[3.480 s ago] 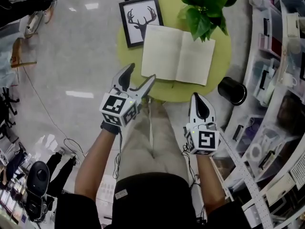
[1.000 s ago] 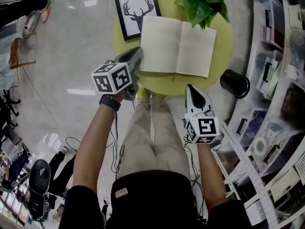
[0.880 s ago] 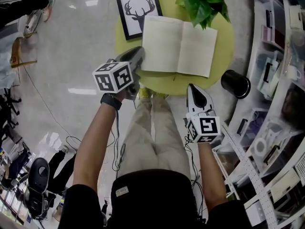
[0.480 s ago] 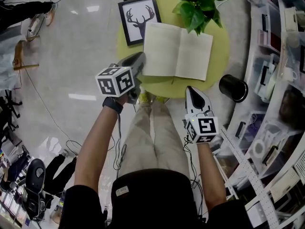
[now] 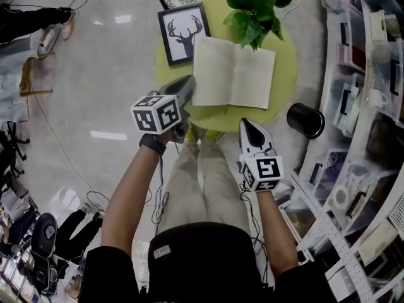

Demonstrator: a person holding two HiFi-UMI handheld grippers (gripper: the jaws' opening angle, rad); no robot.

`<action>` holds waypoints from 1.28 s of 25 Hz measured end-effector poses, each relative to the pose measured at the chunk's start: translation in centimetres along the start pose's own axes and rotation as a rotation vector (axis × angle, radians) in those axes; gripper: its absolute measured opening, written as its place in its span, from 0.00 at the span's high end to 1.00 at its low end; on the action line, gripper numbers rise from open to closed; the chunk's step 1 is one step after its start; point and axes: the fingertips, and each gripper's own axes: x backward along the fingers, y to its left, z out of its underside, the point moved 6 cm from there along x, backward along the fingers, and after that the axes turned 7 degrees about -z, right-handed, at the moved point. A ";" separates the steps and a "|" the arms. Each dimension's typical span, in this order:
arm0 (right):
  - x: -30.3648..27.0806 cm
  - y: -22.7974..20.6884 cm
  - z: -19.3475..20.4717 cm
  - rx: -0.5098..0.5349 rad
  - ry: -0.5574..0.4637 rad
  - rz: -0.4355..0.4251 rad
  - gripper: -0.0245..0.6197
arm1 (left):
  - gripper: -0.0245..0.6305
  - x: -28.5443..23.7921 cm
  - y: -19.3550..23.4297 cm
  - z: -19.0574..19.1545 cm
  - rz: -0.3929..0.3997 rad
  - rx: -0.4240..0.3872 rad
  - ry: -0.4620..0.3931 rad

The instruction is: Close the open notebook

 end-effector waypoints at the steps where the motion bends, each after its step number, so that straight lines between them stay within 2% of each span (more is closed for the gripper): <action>1: 0.0 0.1 0.1 0.000 0.000 -0.003 0.96 | 0.91 0.1 0.0 -0.1 -0.001 -0.004 0.000; 10: 1.9 -0.7 0.3 -0.016 -0.001 0.010 0.96 | 0.92 0.7 -1.8 -0.1 -0.020 -0.035 0.005; 32: 3.2 -1.5 -0.4 -0.051 -0.035 0.045 0.96 | 0.91 1.3 -4.8 0.1 -0.044 -0.049 -0.021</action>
